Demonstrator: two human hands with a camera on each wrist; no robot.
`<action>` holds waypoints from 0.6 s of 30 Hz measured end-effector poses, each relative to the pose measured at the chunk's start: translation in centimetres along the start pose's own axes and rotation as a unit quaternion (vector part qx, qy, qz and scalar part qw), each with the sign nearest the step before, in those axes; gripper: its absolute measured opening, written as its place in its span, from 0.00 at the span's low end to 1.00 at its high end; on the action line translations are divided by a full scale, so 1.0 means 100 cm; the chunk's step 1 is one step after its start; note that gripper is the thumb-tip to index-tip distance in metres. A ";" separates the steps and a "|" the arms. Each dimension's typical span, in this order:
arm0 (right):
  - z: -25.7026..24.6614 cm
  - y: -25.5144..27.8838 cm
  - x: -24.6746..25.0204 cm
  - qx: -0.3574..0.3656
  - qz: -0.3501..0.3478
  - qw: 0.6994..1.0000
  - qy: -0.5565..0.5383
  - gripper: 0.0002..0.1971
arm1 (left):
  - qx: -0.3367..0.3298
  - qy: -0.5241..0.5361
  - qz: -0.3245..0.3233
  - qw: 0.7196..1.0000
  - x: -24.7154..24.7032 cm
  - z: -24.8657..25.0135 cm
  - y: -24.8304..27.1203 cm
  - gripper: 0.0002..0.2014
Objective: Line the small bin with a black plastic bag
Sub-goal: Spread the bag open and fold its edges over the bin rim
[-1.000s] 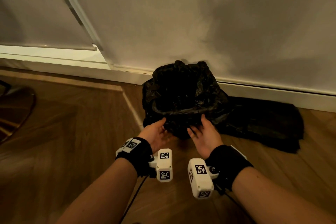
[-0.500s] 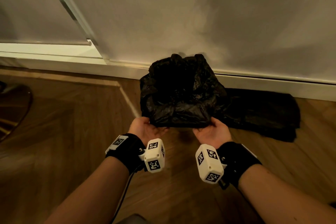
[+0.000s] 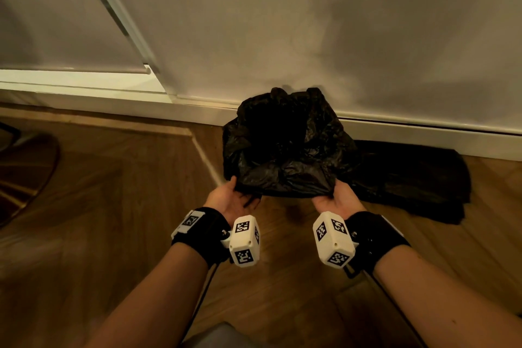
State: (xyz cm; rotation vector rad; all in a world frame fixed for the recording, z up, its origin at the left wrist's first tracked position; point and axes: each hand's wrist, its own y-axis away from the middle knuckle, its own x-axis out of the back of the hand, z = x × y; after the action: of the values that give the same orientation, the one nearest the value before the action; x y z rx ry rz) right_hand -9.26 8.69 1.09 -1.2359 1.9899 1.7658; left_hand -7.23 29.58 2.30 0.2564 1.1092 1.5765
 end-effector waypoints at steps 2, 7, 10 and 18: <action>-0.003 -0.005 0.004 -0.005 0.014 1.000 0.024 0.21 | 0.008 -0.024 -0.005 1.000 -0.005 -0.002 0.001 0.22; -0.001 -0.013 0.013 0.077 0.038 0.994 0.060 0.33 | 0.009 -0.075 -0.026 0.997 -0.014 -0.005 0.006 0.23; -0.008 -0.006 0.000 0.052 0.023 0.993 0.101 0.20 | -0.001 -0.063 -0.027 0.998 -0.014 -0.003 0.004 0.22; -0.041 -0.021 0.014 0.137 0.098 0.959 0.230 0.11 | -0.026 0.028 -0.033 0.999 -0.004 0.007 -0.001 0.21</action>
State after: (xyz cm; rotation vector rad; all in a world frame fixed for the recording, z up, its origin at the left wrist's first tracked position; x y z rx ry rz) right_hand -7.17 4.53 -0.22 -1.4972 2.5871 1.2877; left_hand -6.57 29.64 2.77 0.1398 1.1079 1.5589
